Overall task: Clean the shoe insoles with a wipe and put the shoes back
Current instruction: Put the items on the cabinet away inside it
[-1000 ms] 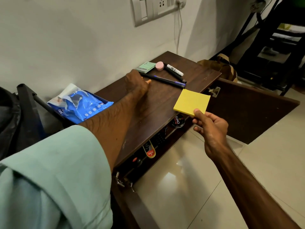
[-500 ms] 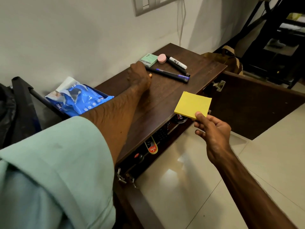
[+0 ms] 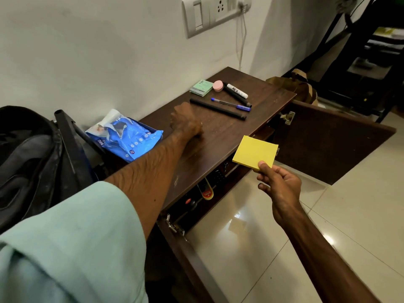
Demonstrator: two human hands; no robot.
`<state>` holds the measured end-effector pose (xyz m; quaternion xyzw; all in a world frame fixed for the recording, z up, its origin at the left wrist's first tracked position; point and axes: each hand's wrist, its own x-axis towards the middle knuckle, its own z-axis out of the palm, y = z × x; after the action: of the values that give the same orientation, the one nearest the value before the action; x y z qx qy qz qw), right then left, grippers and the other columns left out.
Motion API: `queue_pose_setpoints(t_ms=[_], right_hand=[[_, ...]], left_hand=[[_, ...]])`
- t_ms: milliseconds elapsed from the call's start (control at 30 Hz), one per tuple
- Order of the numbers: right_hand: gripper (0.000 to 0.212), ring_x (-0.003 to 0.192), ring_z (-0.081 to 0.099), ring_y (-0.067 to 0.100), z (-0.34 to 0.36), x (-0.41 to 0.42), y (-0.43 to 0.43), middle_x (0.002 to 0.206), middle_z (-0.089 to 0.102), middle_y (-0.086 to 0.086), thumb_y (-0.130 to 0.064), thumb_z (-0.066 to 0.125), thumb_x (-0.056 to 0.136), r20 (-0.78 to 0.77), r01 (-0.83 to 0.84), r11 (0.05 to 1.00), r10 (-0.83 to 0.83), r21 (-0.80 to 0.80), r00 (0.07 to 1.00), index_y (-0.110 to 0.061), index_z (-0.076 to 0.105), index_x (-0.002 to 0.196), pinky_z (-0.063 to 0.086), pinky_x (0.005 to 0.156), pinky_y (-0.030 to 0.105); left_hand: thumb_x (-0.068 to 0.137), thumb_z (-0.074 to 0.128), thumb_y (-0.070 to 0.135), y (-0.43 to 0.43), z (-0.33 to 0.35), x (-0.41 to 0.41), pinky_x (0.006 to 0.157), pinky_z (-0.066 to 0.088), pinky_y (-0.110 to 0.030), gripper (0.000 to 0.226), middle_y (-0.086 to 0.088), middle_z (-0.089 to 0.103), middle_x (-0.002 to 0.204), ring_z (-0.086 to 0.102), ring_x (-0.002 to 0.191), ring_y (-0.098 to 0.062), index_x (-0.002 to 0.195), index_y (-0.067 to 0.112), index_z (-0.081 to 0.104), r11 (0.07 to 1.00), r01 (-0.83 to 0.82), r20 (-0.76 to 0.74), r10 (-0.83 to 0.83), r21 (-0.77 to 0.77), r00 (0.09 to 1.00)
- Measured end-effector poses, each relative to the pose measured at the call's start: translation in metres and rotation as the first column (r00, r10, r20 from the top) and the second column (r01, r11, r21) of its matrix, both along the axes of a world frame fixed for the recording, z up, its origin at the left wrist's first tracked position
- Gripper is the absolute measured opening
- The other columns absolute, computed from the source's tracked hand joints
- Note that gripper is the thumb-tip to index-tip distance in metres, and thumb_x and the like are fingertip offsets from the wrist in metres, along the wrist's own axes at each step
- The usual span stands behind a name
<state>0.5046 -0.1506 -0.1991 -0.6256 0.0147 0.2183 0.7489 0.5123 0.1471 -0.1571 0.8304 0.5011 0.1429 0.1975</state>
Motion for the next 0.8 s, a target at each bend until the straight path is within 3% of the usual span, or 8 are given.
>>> queue_pose_setpoints(t_ms=[100,267,400,533,633,800], right_hand=[[0.032,0.069,0.065,0.008,0.003,0.0,-0.003,0.096,0.076,0.012,-0.018,0.075,0.093,-0.009,0.01,1.0,-0.01,0.006,1.0,0.002,0.071,0.118,0.054,0.055,0.019],[0.032,0.068,0.066,0.007,0.006,-0.001,-0.001,0.09,0.075,0.005,-0.018,0.076,0.092,-0.013,0.008,1.0,-0.008,0.012,1.0,0.001,0.072,0.117,0.054,0.055,0.018],[0.033,0.066,0.066,0.005,0.006,-0.003,-0.004,0.094,0.076,0.007,-0.018,0.076,0.092,-0.02,0.003,1.0,-0.003,0.011,1.0,0.0,0.071,0.119,0.054,0.054,0.018],[0.034,0.068,0.066,0.006,0.0,-0.011,-0.02,0.103,0.077,0.013,-0.02,0.076,0.092,-0.043,0.0,1.0,-0.001,-0.01,0.999,-0.001,0.071,0.119,0.054,0.056,0.019],[0.03,0.068,0.067,0.006,-0.013,-0.02,-0.037,0.099,0.076,0.012,-0.021,0.077,0.091,-0.081,0.01,0.999,-0.013,-0.043,0.997,-0.001,0.073,0.114,0.054,0.055,0.019],[0.024,0.066,0.067,0.009,-0.052,-0.04,-0.062,0.098,0.076,0.017,-0.02,0.077,0.091,-0.157,-0.049,0.983,0.021,-0.178,0.987,-0.001,0.074,0.106,0.053,0.057,0.024]], left_hand=[[0.062,0.092,0.037,-0.008,0.004,-0.01,0.094,0.053,-0.052,0.079,-0.018,0.057,0.128,0.057,0.116,-0.038,0.125,0.009,0.054,0.999,0.019,-0.042,-0.021,-0.05,0.999],[0.059,0.094,0.039,-0.025,0.02,-0.022,0.094,0.053,-0.047,0.081,-0.016,0.059,0.126,0.059,0.115,-0.035,0.123,0.008,0.054,0.996,-0.001,-0.051,-0.004,-0.093,0.999],[0.051,0.098,0.042,-0.045,0.044,-0.031,0.071,0.05,-0.033,0.084,-0.012,0.066,0.12,0.064,0.11,-0.027,0.118,0.008,0.062,0.981,-0.085,-0.063,0.075,-0.172,0.995],[0.055,0.095,0.032,-0.078,0.06,-0.046,0.065,0.058,-0.027,0.065,-0.007,0.073,0.099,0.07,0.089,-0.016,0.108,0.005,0.07,0.919,-0.028,0.127,0.085,-0.394,0.988],[0.06,0.094,0.019,-0.121,0.072,-0.063,0.046,0.05,-0.018,0.041,-0.006,0.076,0.077,0.068,0.059,-0.007,0.093,0.003,0.074,0.771,0.11,0.297,0.106,-0.627,0.949],[0.075,0.086,0.018,-0.192,0.061,-0.098,0.071,0.058,-0.024,0.029,-0.007,0.077,0.088,0.069,0.074,-0.013,0.099,0.006,0.076,0.279,0.316,0.379,0.212,-0.907,0.901]])
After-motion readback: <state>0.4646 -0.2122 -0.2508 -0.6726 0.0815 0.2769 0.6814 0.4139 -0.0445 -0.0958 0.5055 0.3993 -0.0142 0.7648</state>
